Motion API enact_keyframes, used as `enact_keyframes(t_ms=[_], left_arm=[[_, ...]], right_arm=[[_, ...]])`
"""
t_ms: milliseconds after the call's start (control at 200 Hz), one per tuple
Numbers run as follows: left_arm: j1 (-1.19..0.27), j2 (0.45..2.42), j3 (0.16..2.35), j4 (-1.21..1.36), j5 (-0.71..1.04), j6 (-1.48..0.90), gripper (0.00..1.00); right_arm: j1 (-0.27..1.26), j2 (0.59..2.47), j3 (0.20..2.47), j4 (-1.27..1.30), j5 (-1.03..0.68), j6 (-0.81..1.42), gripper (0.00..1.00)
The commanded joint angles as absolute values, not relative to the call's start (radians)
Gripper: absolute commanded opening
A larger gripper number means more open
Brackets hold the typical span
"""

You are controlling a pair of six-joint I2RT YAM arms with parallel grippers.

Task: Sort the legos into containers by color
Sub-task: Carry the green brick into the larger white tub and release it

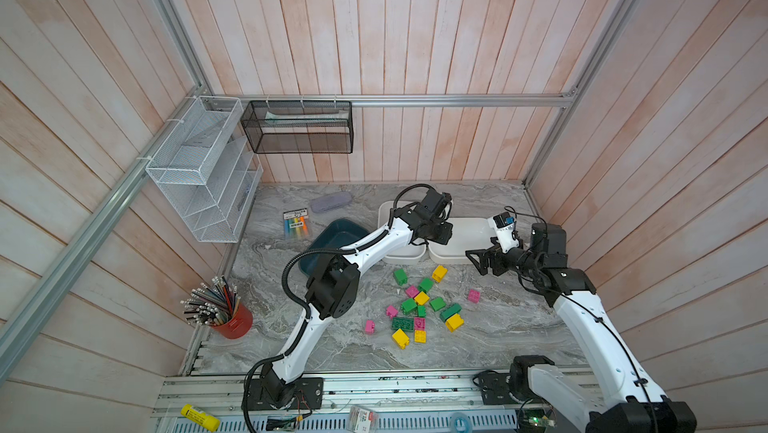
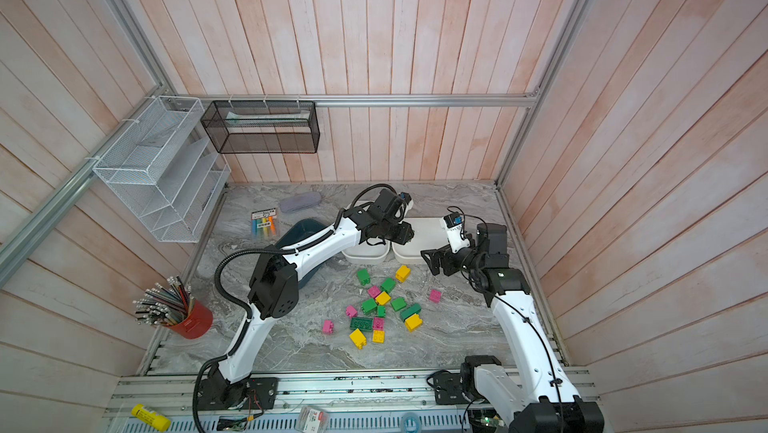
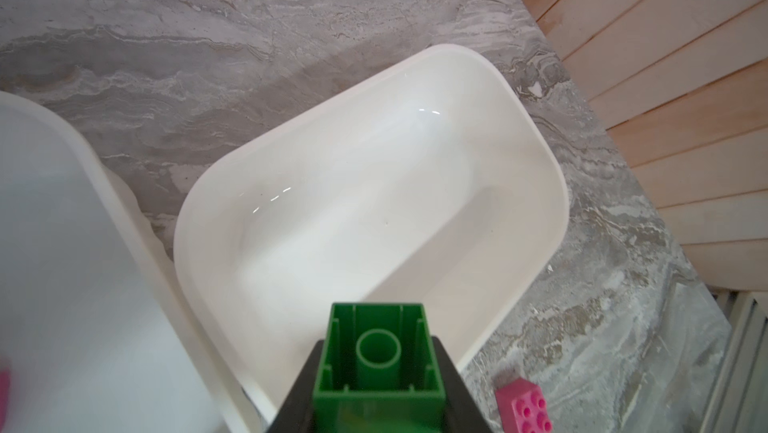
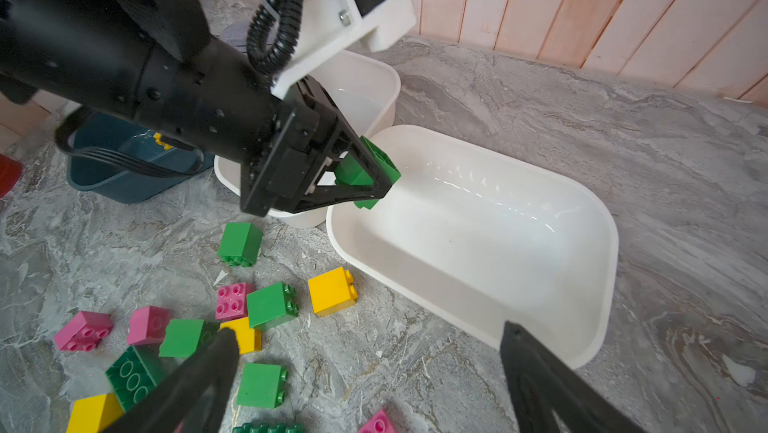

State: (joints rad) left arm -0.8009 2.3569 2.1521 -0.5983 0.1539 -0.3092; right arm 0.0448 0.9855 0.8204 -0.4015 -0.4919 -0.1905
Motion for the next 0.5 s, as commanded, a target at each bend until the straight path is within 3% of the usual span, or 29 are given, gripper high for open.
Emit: enact_keyframes(t_ms=[0, 95, 255, 340, 425, 495], left_arm=[[-0.807, 2.418, 2.214, -0.513, 0.128, -0.333, 0.17], [-0.807, 2.473, 2.271, -0.564, 0.104, -0.324, 0.24], [-0.807, 2.424, 2.277, -0.582, 0.080, -0.319, 0.54], [-0.807, 2.371, 2.283, -0.606, 0.090, -0.316, 0.78], [-0.807, 2.297, 2.262, -0.650, 0.111, -0.301, 0.86], [-0.807, 2.224, 2.215, -0.701, 0.113, -0.292, 0.87]], right_arm=[[0.038, 0.972, 0.849, -0.394, -0.470, -0.181, 0.98], [0.037, 0.972, 0.858, -0.407, -0.458, -0.190, 0.98], [0.035, 0.966, 0.873, -0.433, -0.449, -0.205, 0.98], [0.036, 0.966, 0.875, -0.439, -0.472, -0.198, 0.98], [0.036, 0.978, 0.882, -0.456, -0.511, -0.198, 0.98], [0.035, 0.973, 0.876, -0.449, -0.526, -0.190, 0.98]])
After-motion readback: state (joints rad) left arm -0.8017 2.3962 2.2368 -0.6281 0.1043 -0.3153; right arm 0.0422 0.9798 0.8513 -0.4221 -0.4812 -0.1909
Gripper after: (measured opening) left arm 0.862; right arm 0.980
